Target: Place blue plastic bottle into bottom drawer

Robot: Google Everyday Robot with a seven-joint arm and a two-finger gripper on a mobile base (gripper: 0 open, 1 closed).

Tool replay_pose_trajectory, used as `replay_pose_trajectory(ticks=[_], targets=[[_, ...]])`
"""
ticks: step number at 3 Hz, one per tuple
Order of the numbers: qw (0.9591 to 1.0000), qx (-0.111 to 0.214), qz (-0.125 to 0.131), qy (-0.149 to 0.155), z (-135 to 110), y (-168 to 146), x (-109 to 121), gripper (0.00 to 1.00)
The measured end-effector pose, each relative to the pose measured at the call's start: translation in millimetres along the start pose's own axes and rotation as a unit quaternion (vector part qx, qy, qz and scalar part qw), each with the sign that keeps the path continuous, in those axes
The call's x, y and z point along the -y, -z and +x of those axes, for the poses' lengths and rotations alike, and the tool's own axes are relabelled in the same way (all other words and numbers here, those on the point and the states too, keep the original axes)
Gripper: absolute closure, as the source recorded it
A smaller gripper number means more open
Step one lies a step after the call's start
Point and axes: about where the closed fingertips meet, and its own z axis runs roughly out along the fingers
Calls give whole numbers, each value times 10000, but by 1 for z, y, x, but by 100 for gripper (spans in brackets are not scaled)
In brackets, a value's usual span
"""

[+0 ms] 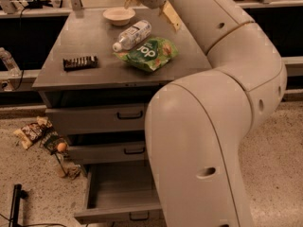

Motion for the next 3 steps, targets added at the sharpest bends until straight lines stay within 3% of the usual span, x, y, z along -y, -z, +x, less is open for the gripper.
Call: replay_pose_trajectory(ticks=[1, 2, 3], targets=[[9997, 9, 37, 250, -2, -10, 15, 0], [9970, -72, 200, 742, -9, -21, 57, 0], [9938, -108, 462, 1010, -19, -28, 96, 0]])
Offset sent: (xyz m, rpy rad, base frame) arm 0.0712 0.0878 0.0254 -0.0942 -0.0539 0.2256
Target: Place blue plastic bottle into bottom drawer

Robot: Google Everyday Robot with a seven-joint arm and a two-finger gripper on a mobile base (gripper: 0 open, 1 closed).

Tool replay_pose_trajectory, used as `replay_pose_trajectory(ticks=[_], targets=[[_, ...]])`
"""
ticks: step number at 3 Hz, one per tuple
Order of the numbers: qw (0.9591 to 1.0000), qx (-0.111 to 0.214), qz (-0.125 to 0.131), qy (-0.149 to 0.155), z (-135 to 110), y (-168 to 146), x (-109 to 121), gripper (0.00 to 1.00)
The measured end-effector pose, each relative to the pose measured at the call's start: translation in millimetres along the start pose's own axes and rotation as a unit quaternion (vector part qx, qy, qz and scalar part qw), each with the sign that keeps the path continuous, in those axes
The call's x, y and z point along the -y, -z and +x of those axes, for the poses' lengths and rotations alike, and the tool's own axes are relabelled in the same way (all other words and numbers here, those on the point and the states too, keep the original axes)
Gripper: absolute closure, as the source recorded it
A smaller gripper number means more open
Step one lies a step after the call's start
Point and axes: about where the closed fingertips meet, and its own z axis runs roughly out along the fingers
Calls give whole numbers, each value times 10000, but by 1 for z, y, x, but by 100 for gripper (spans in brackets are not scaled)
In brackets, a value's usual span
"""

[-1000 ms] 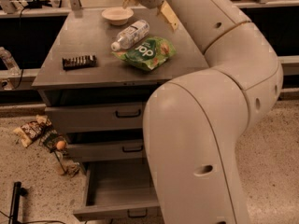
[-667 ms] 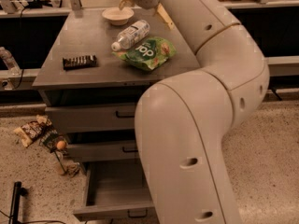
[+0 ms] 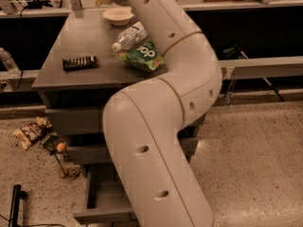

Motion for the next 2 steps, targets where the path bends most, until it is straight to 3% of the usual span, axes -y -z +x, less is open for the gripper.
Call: replay_pose_trajectory(ticks=[1, 2], targets=[[10000, 8, -30, 56, -10, -23, 21, 0], [9997, 138, -204, 8, -23, -59, 24, 0]])
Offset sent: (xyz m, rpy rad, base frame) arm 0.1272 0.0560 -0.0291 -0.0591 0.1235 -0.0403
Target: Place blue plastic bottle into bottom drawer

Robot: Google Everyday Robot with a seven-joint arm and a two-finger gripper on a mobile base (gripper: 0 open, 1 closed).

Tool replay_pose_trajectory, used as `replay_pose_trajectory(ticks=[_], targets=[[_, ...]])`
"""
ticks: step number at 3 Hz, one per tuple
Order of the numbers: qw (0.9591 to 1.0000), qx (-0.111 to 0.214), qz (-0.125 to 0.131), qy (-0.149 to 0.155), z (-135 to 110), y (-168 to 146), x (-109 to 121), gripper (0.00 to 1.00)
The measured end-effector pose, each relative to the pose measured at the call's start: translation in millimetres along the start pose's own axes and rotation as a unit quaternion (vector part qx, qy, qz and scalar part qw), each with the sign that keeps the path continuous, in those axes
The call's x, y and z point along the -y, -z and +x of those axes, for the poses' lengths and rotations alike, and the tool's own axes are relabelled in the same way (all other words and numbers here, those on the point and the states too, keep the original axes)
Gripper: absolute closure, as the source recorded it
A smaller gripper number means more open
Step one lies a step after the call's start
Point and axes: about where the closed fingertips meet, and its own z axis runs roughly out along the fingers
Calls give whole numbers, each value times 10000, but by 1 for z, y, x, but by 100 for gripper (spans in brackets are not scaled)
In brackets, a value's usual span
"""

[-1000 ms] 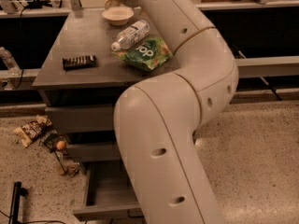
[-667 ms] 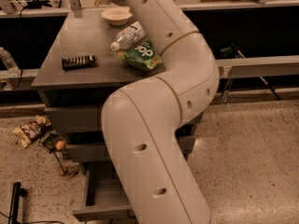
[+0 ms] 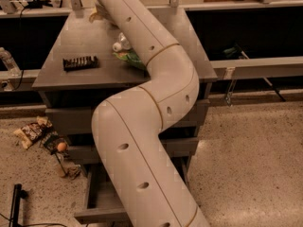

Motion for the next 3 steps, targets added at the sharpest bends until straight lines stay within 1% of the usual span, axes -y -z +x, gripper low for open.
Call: replay_pose_trajectory(ticks=[1, 2, 3], targets=[[9991, -3, -286, -312, 2, -32, -20, 3], [9978, -180, -369, -519, 14, -38, -33, 7], [9966, -451, -258, -641, 31, -31, -32, 25]])
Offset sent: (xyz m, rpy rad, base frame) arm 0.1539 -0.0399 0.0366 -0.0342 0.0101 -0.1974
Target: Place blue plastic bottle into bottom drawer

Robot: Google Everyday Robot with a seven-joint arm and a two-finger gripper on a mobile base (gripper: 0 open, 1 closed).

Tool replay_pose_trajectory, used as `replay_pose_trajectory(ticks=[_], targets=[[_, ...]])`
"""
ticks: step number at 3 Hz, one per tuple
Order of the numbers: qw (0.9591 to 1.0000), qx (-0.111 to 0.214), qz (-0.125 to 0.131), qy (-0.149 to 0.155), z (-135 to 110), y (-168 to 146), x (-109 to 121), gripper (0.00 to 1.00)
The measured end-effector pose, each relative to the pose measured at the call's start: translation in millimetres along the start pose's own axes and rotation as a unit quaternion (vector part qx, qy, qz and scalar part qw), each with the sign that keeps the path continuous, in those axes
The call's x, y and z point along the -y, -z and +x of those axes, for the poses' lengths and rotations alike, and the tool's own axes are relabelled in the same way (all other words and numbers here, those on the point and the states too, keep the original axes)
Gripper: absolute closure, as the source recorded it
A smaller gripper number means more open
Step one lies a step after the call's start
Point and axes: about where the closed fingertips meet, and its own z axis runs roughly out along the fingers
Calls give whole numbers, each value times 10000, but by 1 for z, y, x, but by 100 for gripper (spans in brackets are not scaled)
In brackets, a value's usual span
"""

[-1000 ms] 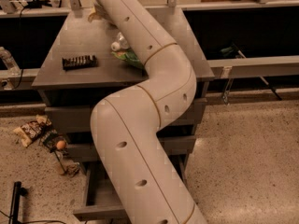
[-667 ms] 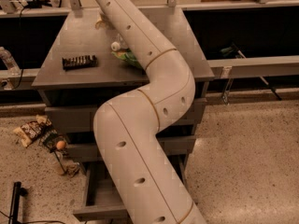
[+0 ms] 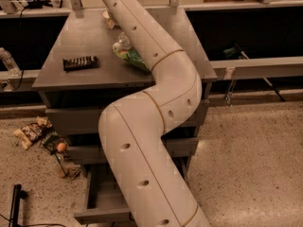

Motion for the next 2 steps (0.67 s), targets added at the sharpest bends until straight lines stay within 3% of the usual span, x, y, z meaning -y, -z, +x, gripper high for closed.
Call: replay_pose_trajectory(ticks=[1, 2], targets=[[9999, 96, 35, 76, -5, -5, 2, 56], [9994, 307, 19, 184, -18, -14, 2, 79]])
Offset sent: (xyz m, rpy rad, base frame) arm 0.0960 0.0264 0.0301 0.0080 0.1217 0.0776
